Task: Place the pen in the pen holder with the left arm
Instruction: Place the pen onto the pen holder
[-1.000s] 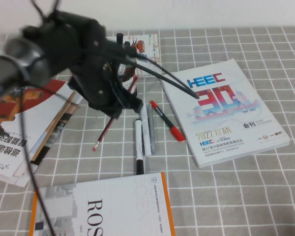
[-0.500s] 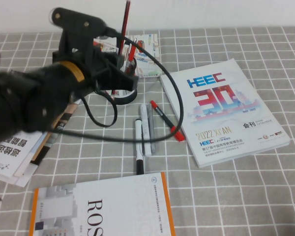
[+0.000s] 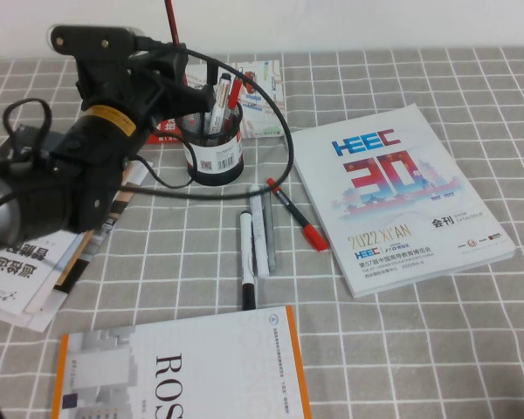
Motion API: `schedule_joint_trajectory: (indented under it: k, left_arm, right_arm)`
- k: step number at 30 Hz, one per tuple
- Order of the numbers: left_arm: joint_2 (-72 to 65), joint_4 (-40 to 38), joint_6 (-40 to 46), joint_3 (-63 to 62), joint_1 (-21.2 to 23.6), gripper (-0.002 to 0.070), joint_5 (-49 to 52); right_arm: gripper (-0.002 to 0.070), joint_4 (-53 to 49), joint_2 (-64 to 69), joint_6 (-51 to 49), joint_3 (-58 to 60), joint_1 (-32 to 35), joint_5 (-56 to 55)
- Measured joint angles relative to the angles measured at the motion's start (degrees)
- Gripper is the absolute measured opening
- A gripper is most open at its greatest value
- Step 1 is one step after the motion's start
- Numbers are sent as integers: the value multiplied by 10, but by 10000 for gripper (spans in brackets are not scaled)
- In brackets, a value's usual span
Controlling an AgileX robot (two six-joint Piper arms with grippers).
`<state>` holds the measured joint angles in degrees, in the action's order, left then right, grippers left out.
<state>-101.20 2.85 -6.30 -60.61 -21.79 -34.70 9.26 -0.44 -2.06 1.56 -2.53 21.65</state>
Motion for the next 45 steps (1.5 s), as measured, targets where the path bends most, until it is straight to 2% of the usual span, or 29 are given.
schedule_joint_trajectory:
  k: [6,15,40,45]
  left_arm:
    - [-64,24,-35,-59,16,23,-16]
    - [-138,39,-41,-133,29,23,-23]
    - [-185,108,-50,-144,40,24,-11]
    - [-185,108,-48,-144,40,71,8]
  right_arm:
    - [-13,0,0,0,0,0,0]
    - [-13,0,0,0,0,0,0]
    - [-13,0,0,0,0,0,0]
    - [-13,0,0,0,0,0,0]
